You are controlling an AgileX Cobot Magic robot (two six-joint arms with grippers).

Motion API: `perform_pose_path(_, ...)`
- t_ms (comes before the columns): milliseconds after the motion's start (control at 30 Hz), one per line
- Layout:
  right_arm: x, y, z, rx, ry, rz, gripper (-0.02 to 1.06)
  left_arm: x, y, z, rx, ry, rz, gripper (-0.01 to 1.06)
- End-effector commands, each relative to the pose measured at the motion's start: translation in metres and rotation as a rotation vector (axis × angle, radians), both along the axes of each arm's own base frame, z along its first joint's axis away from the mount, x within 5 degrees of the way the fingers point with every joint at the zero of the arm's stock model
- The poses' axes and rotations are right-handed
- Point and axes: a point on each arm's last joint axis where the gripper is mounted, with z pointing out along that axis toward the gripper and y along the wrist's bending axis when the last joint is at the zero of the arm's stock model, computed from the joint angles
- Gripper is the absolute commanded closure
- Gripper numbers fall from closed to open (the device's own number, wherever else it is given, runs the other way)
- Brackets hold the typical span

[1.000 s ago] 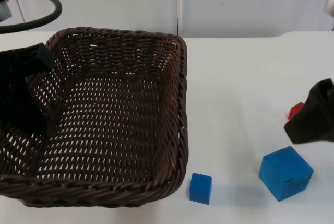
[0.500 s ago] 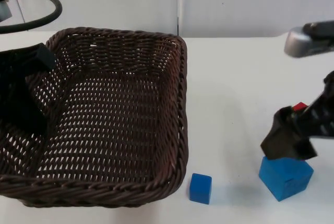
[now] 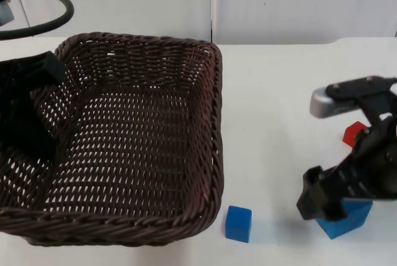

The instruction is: Pick up the basket with the left hand and place the largest block into the basket with the right hand.

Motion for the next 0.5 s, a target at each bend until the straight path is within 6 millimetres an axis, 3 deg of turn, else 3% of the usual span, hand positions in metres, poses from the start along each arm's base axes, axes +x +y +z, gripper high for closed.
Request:
perform_pose_path(0,0.002,0.002,-0.003,0.0,-0.013,0.006,0.02,0.0,-0.001,0.003,-0.016,-0.016,0.02,1.05)
perform_pose_path(200,0.003,0.002,-0.016,-0.015,0.004,0.004,0.02,0.0,-0.001,0.003,-0.016,-0.016,0.02,1.05)
perform_pose_path(467,0.004,0.002,-0.017,-0.015,0.001,0.008,0.02,0.0,-0.001,0.003,-0.016,-0.016,0.02,1.05)
